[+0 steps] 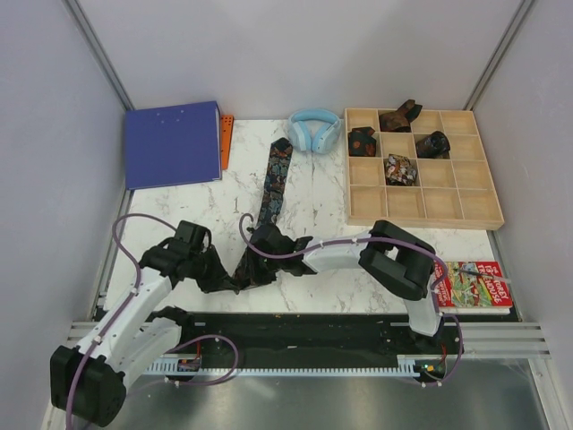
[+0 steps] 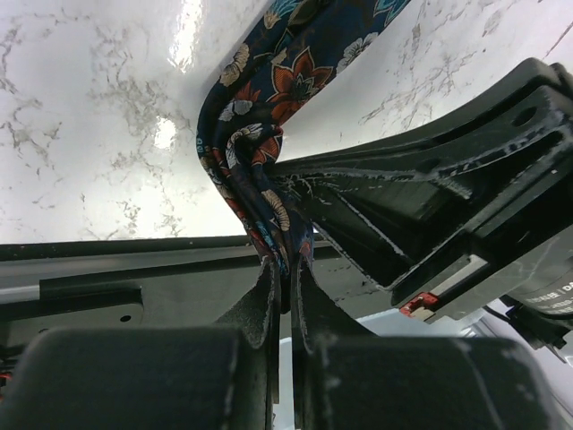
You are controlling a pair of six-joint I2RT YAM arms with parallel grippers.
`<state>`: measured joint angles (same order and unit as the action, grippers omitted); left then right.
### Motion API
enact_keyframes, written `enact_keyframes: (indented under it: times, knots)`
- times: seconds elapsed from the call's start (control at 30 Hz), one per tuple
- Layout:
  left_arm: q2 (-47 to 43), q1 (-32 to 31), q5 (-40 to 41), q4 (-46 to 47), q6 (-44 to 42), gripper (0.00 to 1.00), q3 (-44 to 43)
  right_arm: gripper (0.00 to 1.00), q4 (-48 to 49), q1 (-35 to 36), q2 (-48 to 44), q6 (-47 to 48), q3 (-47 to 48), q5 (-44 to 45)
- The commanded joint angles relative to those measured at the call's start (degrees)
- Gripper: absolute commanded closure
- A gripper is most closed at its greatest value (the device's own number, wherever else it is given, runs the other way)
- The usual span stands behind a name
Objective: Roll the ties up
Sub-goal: Roll the tie at the center of the board.
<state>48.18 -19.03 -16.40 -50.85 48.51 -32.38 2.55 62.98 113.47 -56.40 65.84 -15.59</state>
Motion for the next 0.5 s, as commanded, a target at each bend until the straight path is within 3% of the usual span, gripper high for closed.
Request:
enact_keyframes:
  times: [0.0, 0.2, 0.47]
  knots:
    - [0.94, 2.5, -2.93, -0.04, -5.44, 0.98, -2.86, 0.91, -0.44, 0.83, 0.96, -0.73, 2.8, 1.09]
    - [2.88, 3.56, -3.72, 0.66, -6.23, 0.98, -3.83, 0.91, -0.96, 0.74, 1.58, -0.11, 3.5, 1.01]
    - [11.91, 5.05, -6.18, 4.09, -8.43, 0.98, -6.9, 0.91, -2.37, -1.45, -0.18, 1.47, 1.75, 1.36]
